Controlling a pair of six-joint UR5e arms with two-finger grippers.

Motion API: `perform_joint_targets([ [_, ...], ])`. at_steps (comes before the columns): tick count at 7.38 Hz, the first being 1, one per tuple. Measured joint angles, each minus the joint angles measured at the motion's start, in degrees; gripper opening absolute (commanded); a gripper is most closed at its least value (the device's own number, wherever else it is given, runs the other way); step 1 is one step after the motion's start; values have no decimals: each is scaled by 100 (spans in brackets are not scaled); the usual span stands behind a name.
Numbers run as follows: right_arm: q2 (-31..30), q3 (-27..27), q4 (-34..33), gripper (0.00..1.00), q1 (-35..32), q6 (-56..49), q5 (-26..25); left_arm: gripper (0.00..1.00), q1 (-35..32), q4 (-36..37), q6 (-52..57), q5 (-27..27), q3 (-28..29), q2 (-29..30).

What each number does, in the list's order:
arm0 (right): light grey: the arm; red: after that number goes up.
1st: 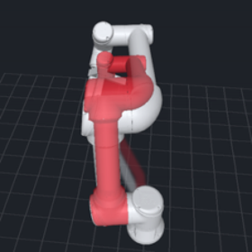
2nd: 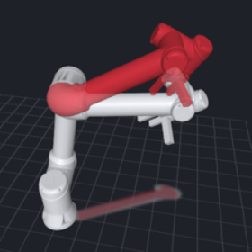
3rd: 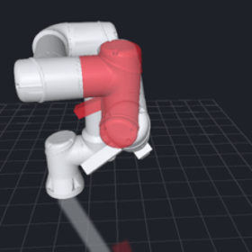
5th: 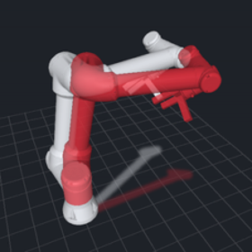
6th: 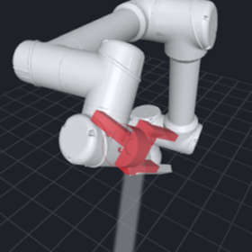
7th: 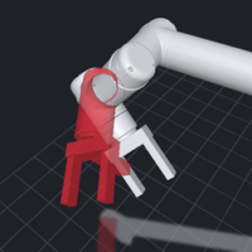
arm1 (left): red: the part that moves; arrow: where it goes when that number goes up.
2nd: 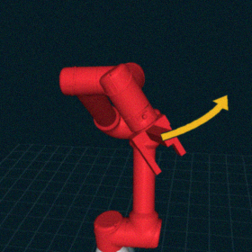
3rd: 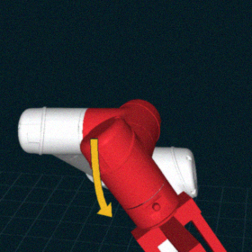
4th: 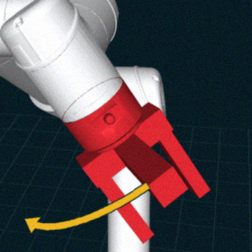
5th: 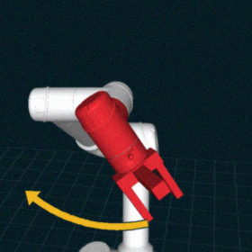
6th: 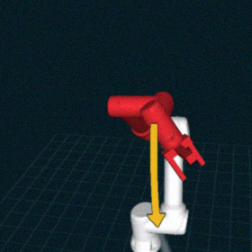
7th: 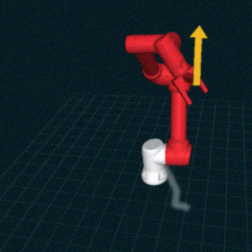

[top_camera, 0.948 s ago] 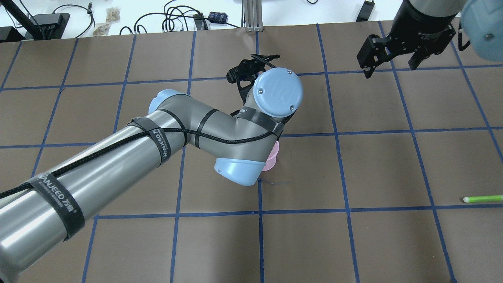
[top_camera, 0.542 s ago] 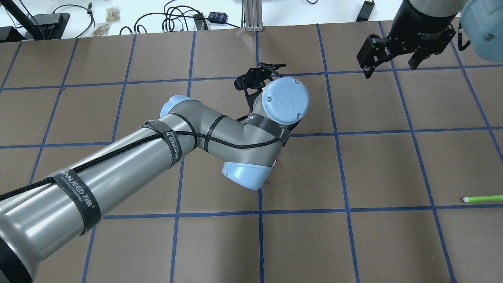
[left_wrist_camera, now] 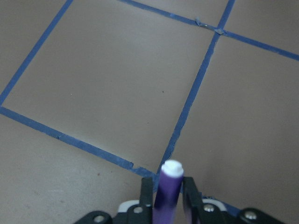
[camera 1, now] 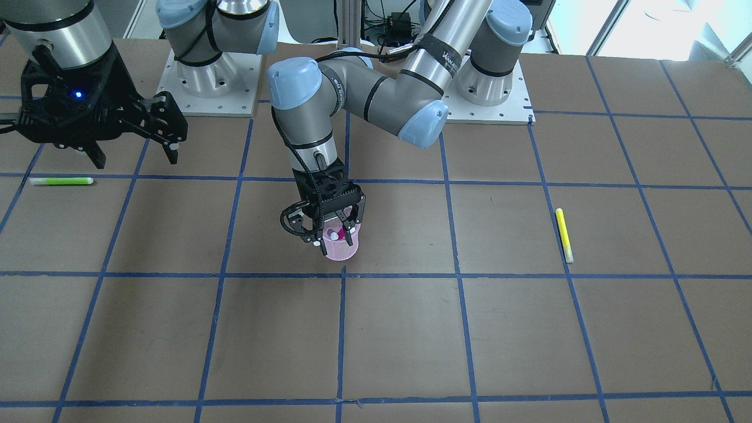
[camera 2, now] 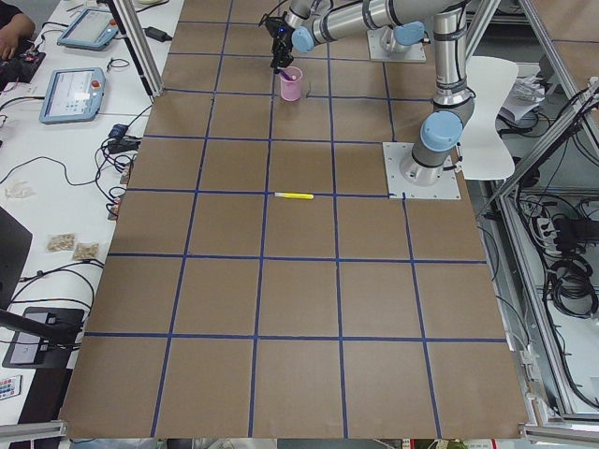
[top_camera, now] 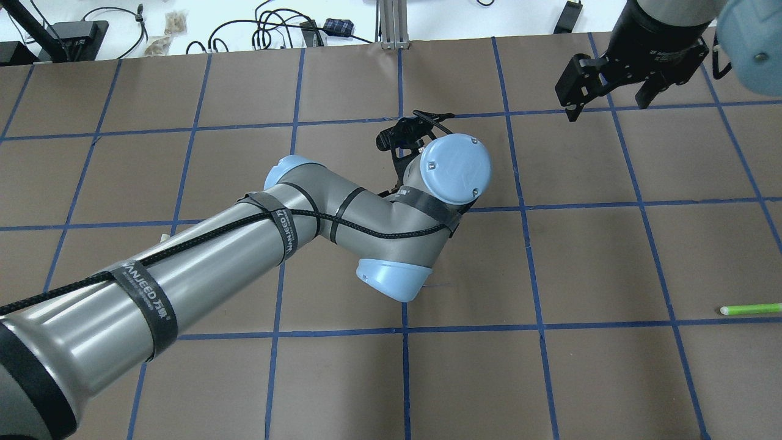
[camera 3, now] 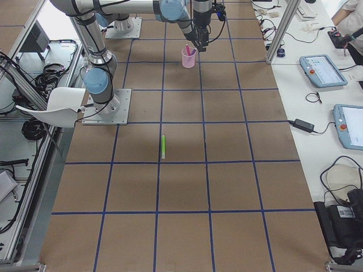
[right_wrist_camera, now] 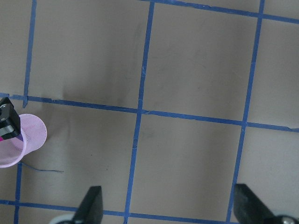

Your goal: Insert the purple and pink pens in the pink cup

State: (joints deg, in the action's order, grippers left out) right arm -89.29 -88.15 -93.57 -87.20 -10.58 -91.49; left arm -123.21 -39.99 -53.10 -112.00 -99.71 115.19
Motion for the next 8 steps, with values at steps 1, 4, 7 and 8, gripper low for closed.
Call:
perform_joint_targets([
  [1,0,0,-1,100,1,2,0,100,-11,0,30,2,6,-6],
  [4,0,0,-2,100,1,120,60,100,72,-57,720,64,101,-233],
  [7,-37,-42,64,100,-29,780,425,100,970,-683,2521,1062,236,-617],
  [8,-47,-51,77,100,-35,884,450,100,1328,-1118,3020,1376,303,-757],
])
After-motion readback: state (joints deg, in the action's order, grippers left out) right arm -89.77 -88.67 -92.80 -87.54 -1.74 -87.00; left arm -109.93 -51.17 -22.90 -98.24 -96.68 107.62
